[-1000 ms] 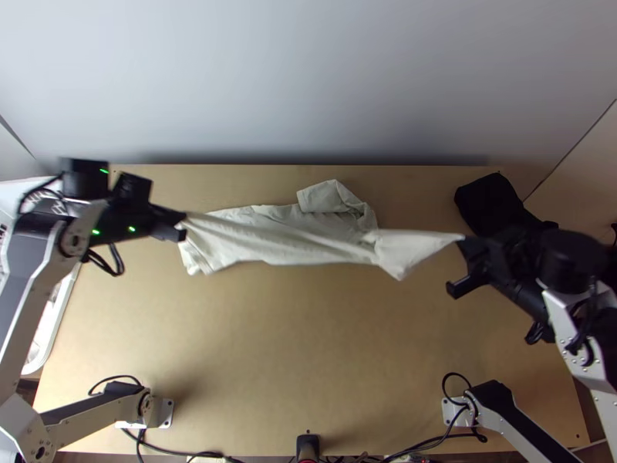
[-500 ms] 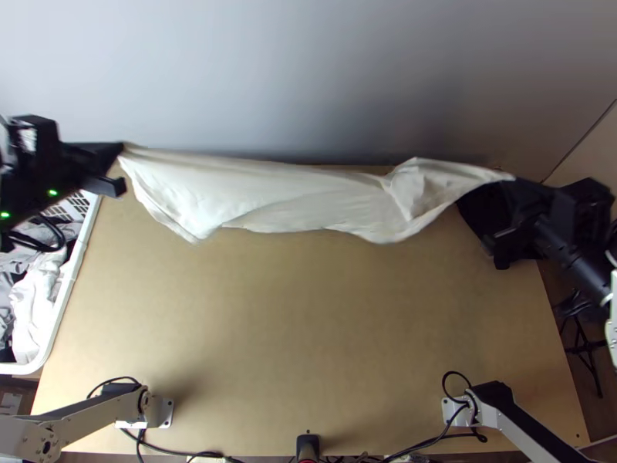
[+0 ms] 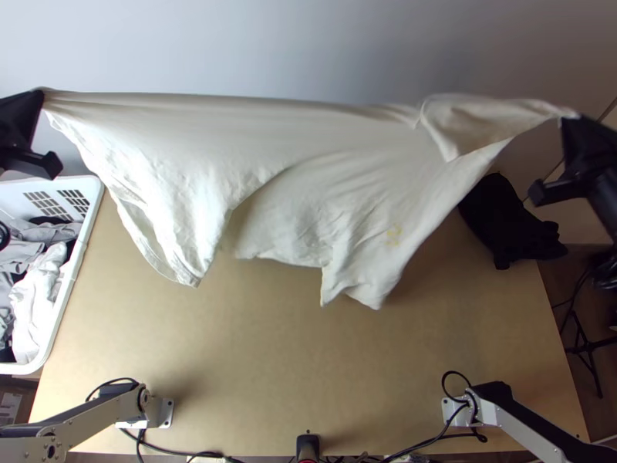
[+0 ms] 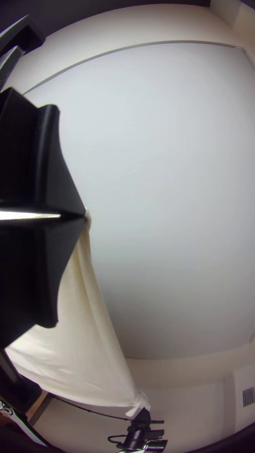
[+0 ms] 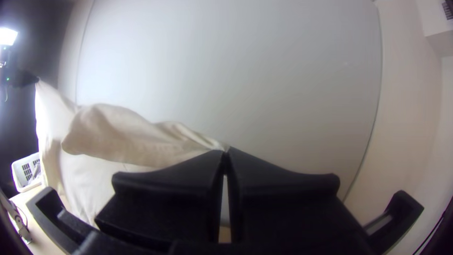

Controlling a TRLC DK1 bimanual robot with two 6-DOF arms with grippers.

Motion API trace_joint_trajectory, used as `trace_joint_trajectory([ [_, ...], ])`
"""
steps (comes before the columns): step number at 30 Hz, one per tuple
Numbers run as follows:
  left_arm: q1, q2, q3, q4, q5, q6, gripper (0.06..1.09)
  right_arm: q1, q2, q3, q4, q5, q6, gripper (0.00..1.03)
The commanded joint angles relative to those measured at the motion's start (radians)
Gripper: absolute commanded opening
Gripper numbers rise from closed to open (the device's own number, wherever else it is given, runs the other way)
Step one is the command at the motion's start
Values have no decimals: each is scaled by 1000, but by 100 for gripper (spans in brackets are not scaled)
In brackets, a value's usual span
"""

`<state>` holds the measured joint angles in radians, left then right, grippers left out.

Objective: Fold the t-shirt

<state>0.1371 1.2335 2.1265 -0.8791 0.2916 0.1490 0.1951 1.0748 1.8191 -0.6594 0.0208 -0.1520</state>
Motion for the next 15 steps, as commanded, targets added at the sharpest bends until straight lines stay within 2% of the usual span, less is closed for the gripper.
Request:
trace_joint_trajectory([
  [1, 22, -37, 20, -1, -5, 69, 9, -3, 51, 115, 70, 61, 26, 3],
  [6, 35, -54, -2, -60, -5, 106, 9, -19, 85, 163, 86, 107, 49, 3],
  [9, 45, -74, -33, -77, -3, 115, 9, -46, 83, 158, 76, 105, 71, 3],
  [15, 36, -94, -42, -73, 3, 112, 9, 46, 17, 86, 0, 80, 63, 3],
])
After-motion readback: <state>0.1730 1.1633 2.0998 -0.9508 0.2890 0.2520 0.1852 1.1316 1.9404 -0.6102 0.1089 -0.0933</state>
